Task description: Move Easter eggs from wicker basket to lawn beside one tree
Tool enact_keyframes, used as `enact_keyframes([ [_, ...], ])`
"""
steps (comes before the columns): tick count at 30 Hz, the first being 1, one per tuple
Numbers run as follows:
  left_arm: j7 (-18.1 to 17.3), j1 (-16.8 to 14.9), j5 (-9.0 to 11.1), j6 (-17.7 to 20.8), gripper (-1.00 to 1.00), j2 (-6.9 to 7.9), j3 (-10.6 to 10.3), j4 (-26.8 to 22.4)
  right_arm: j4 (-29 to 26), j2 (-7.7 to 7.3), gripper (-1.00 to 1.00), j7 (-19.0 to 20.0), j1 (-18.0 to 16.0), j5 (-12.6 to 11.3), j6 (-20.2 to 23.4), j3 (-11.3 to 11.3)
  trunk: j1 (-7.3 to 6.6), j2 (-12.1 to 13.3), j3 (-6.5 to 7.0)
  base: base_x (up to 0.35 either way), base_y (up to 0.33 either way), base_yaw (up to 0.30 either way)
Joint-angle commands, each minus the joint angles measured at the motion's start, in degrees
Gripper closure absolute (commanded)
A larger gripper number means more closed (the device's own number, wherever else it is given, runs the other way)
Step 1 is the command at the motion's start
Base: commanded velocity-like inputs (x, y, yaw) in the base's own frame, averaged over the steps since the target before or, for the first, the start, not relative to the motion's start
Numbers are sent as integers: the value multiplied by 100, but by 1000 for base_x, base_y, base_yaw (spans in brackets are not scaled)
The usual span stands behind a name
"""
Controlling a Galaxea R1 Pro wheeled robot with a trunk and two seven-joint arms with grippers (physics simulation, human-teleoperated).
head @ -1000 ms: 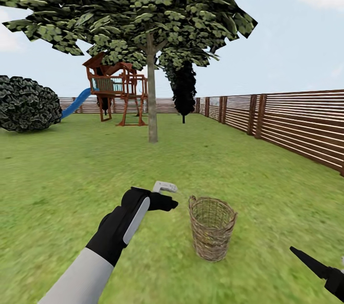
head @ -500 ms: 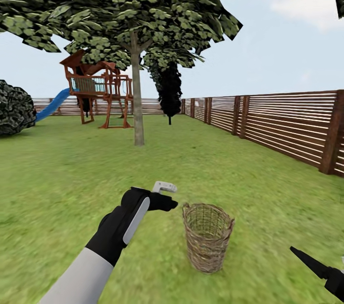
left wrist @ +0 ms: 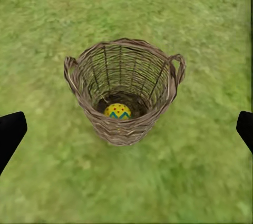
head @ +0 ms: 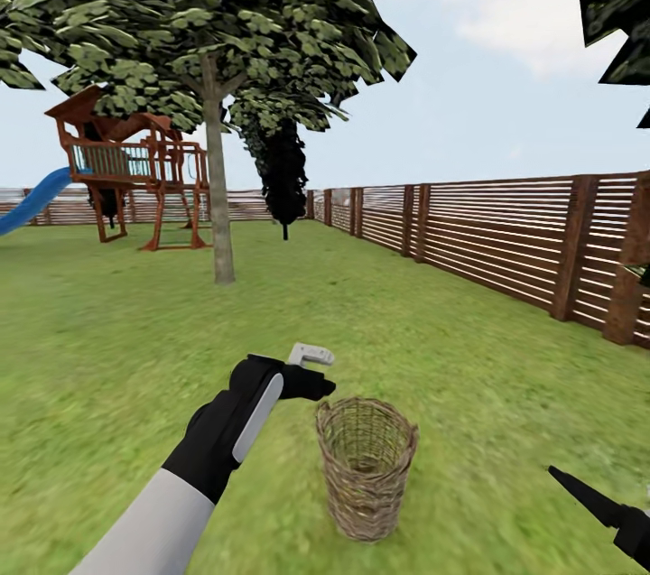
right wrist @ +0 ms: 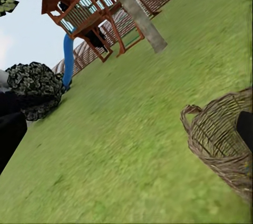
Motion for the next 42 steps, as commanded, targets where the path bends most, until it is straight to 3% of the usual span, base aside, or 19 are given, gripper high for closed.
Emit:
enact_keyframes([
  [1,18,-5,21,22,-100,0,-3,1,-2,-2,-100,-4,2,-34,41,-5,3,-3,-4,278,2,-171],
  [24,18,-5,14,7,-100,-3,-4,15,-8,-13,-100,2,2,-88,53,-43,3,-3,-43,275,0,-24],
  [42,7,-5,24,13,-100,0,-6,13,4,-46,-100,-8,-6,-33,58,-22,3,-3,-165,27,0,50],
])
